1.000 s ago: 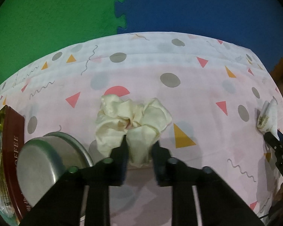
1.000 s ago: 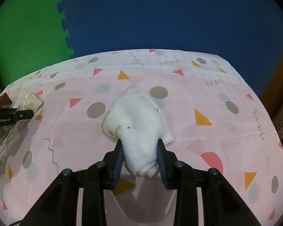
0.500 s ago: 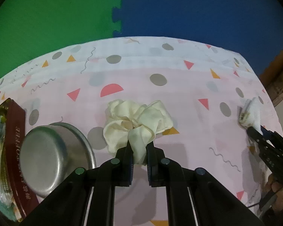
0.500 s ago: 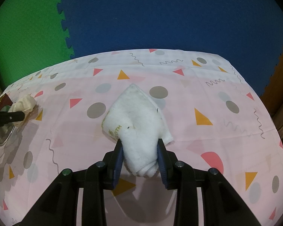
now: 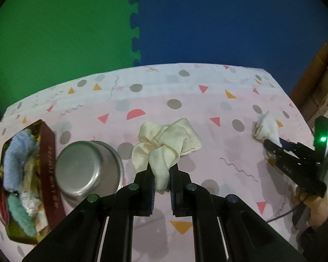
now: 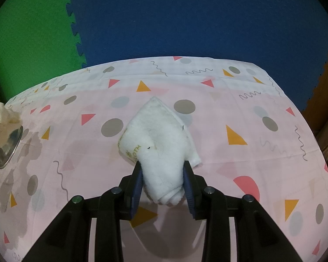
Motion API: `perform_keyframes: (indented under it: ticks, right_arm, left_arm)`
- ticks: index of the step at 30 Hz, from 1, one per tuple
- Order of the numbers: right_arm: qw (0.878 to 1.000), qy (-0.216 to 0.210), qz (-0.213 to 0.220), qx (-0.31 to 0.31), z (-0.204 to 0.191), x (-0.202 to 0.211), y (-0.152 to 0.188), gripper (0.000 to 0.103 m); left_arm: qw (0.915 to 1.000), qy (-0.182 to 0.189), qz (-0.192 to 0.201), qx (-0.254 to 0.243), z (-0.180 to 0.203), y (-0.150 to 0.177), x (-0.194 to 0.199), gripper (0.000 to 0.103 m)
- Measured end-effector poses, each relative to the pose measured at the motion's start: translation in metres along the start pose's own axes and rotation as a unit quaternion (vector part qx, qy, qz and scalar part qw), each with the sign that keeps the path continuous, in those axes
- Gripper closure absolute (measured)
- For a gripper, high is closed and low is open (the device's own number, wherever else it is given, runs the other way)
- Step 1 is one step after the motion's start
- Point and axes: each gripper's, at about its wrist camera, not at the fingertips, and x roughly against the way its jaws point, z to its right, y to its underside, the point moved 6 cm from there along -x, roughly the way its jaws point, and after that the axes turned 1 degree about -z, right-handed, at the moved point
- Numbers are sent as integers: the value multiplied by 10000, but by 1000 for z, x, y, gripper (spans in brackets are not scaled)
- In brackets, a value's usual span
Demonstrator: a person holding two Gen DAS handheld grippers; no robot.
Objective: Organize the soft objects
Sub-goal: 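Carry the cream scrunchie into the gold tin and open the left gripper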
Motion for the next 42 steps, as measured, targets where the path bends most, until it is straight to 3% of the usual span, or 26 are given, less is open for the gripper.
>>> perform_keyframes:
  ticks: [10,21,30,42]
  right_arm:
    - [10000,7,-4,-1,0,0,0,67]
    - [10000,20,-9,18,0,0,-1,67]
    - [9999,100,-24,109,-1,-2,-1,67]
    - [9996,206,-33,203,-3,-2,-1,66]
  left_arm:
    - [9993,-213,191,241,-38,2,44,94]
    - [9918,-981,286,770,-134,7,77,94]
    - [9781,-1603,198,1315,-225,15,77,94]
    - [9716,-1559,-112,1777,-270,18,39,91]
